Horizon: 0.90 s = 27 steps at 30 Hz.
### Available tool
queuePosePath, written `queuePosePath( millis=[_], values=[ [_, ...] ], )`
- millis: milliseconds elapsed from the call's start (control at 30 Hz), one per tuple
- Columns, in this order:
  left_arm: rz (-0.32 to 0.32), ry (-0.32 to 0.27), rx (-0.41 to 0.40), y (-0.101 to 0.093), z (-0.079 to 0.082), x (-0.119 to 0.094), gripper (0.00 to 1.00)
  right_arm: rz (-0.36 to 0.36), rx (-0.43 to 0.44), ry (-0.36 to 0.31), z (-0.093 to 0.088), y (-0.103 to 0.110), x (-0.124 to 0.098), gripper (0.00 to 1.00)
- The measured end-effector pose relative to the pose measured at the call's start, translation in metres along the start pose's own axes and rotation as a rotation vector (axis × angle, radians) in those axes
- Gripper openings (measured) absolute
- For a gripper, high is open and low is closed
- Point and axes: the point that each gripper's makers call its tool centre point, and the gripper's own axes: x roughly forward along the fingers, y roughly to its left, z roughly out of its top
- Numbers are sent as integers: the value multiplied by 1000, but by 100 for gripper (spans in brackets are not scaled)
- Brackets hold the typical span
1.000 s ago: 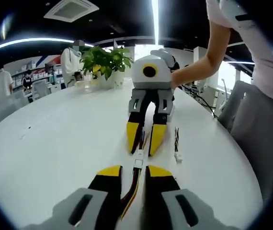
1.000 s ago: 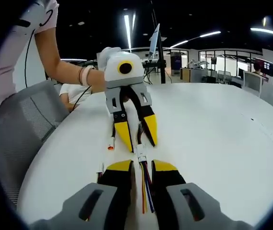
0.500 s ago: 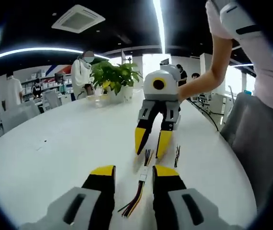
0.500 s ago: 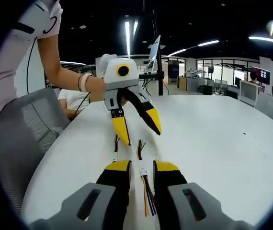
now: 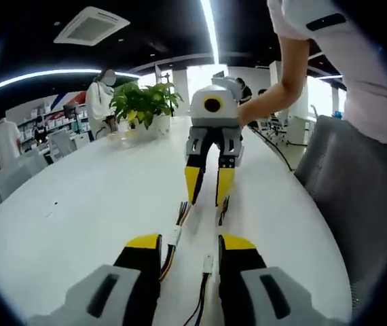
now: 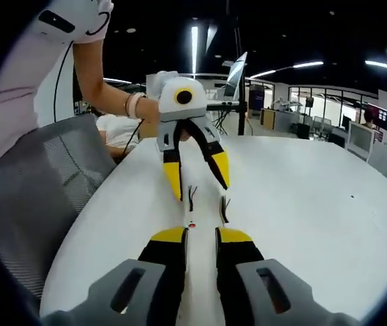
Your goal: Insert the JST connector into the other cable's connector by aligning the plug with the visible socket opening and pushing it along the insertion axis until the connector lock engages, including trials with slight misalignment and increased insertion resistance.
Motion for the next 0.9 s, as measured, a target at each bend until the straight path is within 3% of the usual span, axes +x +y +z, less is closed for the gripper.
queuePosePath(
  millis=[100,233,333,467,900],
  values=[
    [1,4,-8,-5,-3,-1,26,31,-6,45,-19,7,6,13],
    [-2,27,-15,-11,-10,0,24,50,-11,59,-27,11,10,13],
    [-7,36,-27,-14,-16,1,23,45,-53,118,-39,9,12,14],
    [-13,61,-31,-18,-27,3,23,52,-51,110,-39,9,13,12],
    [-7,64,-67,-18,-35,8,18,59,-70,110,-41,7,13,8]
  ],
)
